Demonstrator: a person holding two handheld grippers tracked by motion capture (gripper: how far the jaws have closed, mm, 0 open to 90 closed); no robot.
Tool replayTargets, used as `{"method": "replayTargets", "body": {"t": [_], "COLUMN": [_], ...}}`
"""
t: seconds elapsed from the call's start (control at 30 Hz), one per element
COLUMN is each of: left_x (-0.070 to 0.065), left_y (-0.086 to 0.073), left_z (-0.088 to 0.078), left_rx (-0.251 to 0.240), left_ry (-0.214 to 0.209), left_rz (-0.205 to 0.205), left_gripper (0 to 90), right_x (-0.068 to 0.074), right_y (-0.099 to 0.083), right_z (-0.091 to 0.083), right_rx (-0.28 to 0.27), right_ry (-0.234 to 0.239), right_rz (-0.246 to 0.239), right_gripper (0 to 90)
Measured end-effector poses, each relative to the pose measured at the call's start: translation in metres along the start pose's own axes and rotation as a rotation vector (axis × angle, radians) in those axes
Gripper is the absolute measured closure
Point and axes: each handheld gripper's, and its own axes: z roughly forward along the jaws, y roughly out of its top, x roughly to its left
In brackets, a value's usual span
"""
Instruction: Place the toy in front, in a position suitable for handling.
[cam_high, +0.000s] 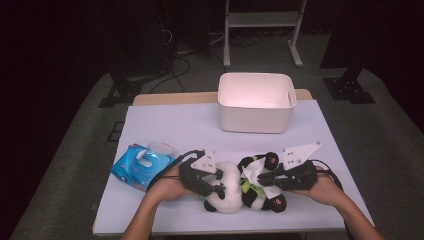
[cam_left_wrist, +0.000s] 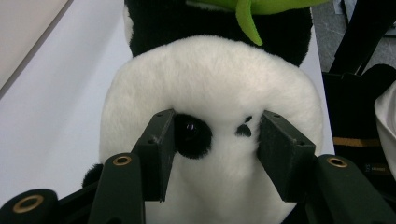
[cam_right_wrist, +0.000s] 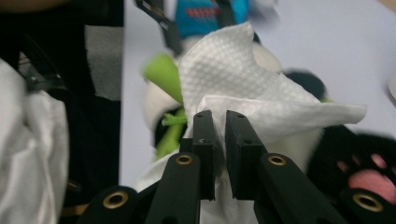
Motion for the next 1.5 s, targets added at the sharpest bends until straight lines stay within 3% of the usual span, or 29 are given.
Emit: {"method": "replayTargets", "body": {"t": [0.07, 0.1, 0.23, 0.3, 0.33, 0.4, 0.47, 0.53, 0.63, 0.73, 0.83, 0.93, 1.0, 1.1, 1.2, 1.23, 1.33, 1.4, 1.5], "left_x": [0.001, 0.001, -0.001, 0.000, 0.001, 0.002, 0.002, 0.002, 0.002, 0.003, 0.003, 0.002, 0.000, -0.001, 0.001, 0.000, -0.002, -0.002, -0.001], "left_y": [-0.001, -0.001, -0.001, -0.001, -0.001, 0.000, 0.001, 0.003, 0.003, 0.002, 0.002, 0.004, 0.003, -0.003, -0.003, -0.001, 0.004, 0.006, 0.009], "left_z": [-0.001, -0.001, 0.000, 0.000, 0.000, 0.001, 0.003, 0.004, 0.004, 0.003, 0.001, -0.009, -0.016, -0.020, -0.012, -0.008, 0.009, 0.014, 0.017], "left_rx": [0.003, 0.000, 0.003, 0.004, 0.005, 0.007, 0.010, 0.014, 0.010, 0.014, 0.006, 0.022, 0.070, 0.057, 0.039, 0.045, 0.105, 0.088, 0.080], "left_ry": [-0.002, -0.002, 0.004, 0.008, 0.012, 0.012, 0.017, 0.022, 0.027, 0.029, 0.041, 0.059, 0.083, 0.043, 0.007, 0.014, 0.031, 0.033, 0.042], "left_rz": [0.001, 0.000, 0.007, 0.004, -0.004, -0.007, -0.012, -0.009, -0.014, -0.013, -0.026, -0.021, 0.004, -0.007, -0.019, -0.010, 0.026, 0.019, 0.009], "left_gripper": [47.3, 47.3, 47.3, 47.3, 47.3, 47.4, 47.4, 47.4, 47.4, 47.3, 46.8, 42.6, 37.8, 36.9, 40.2, 41.3, 44.9, 46.1, 46.1], "right_x": [0.005, 0.014, 0.023, 0.023, 0.022, 0.021, 0.022, 0.028, 0.038, 0.041, 0.036, 0.029, 0.025, 0.017, 0.009, 0.009, 0.012, 0.018, 0.026], "right_y": [0.004, 0.013, 0.010, 0.007, 0.004, 0.001, 0.001, 0.005, 0.012, 0.012, 0.006, -0.004, -0.009, -0.016, -0.025, -0.028, -0.029, -0.024, -0.007], "right_z": [0.000, 0.005, 0.024, 0.024, 0.015, 0.009, 0.003, 0.003, 0.016, 0.030, 0.027, 0.017, 0.013, 0.005, -0.007, -0.010, -0.016, -0.020, -0.026], "right_rx": [-0.010, -0.003, 0.068, 0.069, 0.090, 0.096, 0.067, 0.042, 0.063, 0.132, 0.157, 0.138, 0.120, 0.097, 0.069, 0.070, 0.070, 0.058, -0.007], "right_ry": [0.013, 0.029, 0.033, 0.030, -0.007, -0.026, -0.025, -0.012, 0.001, -0.027, -0.045, -0.059, -0.062, -0.082, -0.099, -0.105, -0.113, -0.107, -0.093], "right_rz": [-0.013, -0.050, -0.084, -0.088, -0.090, -0.085, -0.071, -0.087, -0.137, -0.183, -0.173, -0.123, -0.096, -0.069, -0.013, -0.004, -0.002, -0.016, -0.054], "right_gripper": [82.3, 82.3, 82.4, 82.5, 82.5, 82.5, 82.5, 82.5, 82.5, 82.6, 82.9, 83.0, 83.1, 83.2, 83.3, 83.3, 83.3, 83.3, 83.3]}}
